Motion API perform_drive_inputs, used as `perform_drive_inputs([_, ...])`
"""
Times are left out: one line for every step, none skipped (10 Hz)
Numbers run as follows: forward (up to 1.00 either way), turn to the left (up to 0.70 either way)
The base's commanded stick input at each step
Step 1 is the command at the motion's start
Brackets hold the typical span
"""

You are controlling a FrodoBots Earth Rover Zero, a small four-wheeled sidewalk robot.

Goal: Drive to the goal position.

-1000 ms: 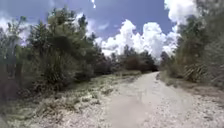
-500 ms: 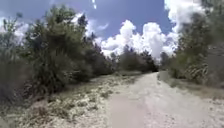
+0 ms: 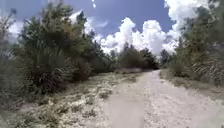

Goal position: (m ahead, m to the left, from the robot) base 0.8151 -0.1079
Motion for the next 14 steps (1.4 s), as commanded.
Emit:
perform_drive_inputs([0.50, 0.00])
perform_drive_inputs([0.50, 0.00])
perform_drive_inputs([0.50, 0.00])
perform_drive_inputs([0.50, 0.00])
perform_drive_inputs([0.50, 0.00])
perform_drive_inputs([0.50, 0.00])
perform_drive_inputs([0.50, 0.00])
perform_drive_inputs([0.50, 0.00])
perform_drive_inputs([0.50, 0.00])
perform_drive_inputs([0.50, 0.00])
perform_drive_inputs([0.50, 0.00])
perform_drive_inputs([0.50, 0.00])
perform_drive_inputs([0.50, 0.00])
perform_drive_inputs([0.50, 0.00])
